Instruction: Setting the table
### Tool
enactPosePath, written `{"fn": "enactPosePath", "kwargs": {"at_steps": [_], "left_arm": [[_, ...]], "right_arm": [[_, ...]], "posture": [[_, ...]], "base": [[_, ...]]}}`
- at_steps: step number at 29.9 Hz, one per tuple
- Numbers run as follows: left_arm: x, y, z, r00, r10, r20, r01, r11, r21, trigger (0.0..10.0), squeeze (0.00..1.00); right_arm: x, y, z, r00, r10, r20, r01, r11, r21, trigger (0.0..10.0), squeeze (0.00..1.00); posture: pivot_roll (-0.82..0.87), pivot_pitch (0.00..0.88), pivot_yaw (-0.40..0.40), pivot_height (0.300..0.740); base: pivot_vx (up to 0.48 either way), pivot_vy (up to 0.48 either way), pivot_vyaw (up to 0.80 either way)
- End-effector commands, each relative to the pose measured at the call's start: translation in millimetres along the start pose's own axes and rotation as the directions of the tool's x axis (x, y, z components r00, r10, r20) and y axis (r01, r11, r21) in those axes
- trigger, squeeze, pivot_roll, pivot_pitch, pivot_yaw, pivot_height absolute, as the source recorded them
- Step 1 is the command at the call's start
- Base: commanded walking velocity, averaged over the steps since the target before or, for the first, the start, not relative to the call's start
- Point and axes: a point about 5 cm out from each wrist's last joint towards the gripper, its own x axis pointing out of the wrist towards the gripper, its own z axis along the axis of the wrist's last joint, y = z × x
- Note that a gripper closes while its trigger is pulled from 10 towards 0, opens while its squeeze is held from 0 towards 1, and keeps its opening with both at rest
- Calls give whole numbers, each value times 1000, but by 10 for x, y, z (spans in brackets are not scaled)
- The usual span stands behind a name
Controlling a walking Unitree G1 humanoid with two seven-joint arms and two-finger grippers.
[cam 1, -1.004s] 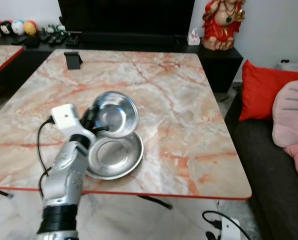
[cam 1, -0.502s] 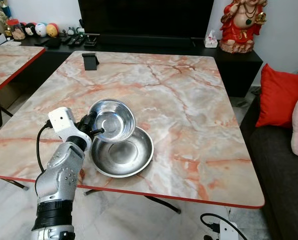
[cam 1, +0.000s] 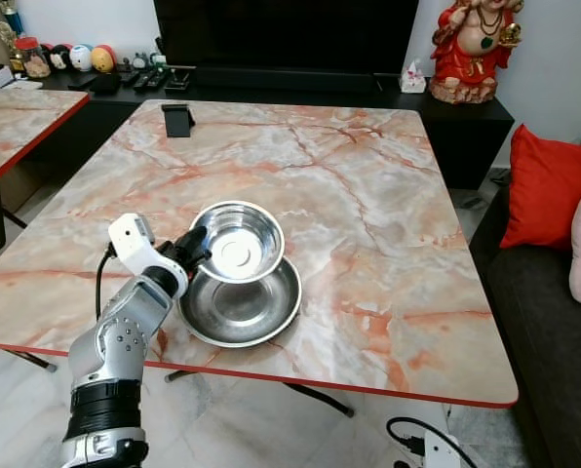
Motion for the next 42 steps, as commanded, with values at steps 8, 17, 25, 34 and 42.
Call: {"fn": "enactPosePath", "kwargs": {"at_steps": [8,17,25,34,42], "left_arm": [[-60,-36,-52,998,-19,-60,24,997,75,10000,0],[-76,-31,-89,996,-9,-85,19,993,119,10000,0],[-61,-37,-115,996,-2,-90,15,990,141,10000,0],[-69,-26,-145,994,17,-105,-1,989,146,10000,0],[-118,33,-174,991,55,-126,-36,988,148,10000,0]], "right_arm": [[-31,-150,-67,999,-18,-27,18,1000,0,10000,0],[-40,-142,-105,999,-16,-32,16,1000,1,10000,0],[-42,-124,-117,999,-12,-30,12,1000,0,10000,0],[-38,-131,-100,999,-13,-29,13,1000,-2,10000,0],[-36,-129,-98,999,-11,-31,11,1000,-6,10000,0]], "posture": [[2,0,-13,740],[0,0,-12,740],[2,0,-13,740],[2,0,-16,740],[2,0,-16,740]], "base": [[0,0,0],[0,0,0],[0,0,0],[0,0,0],[0,0,0]]}}
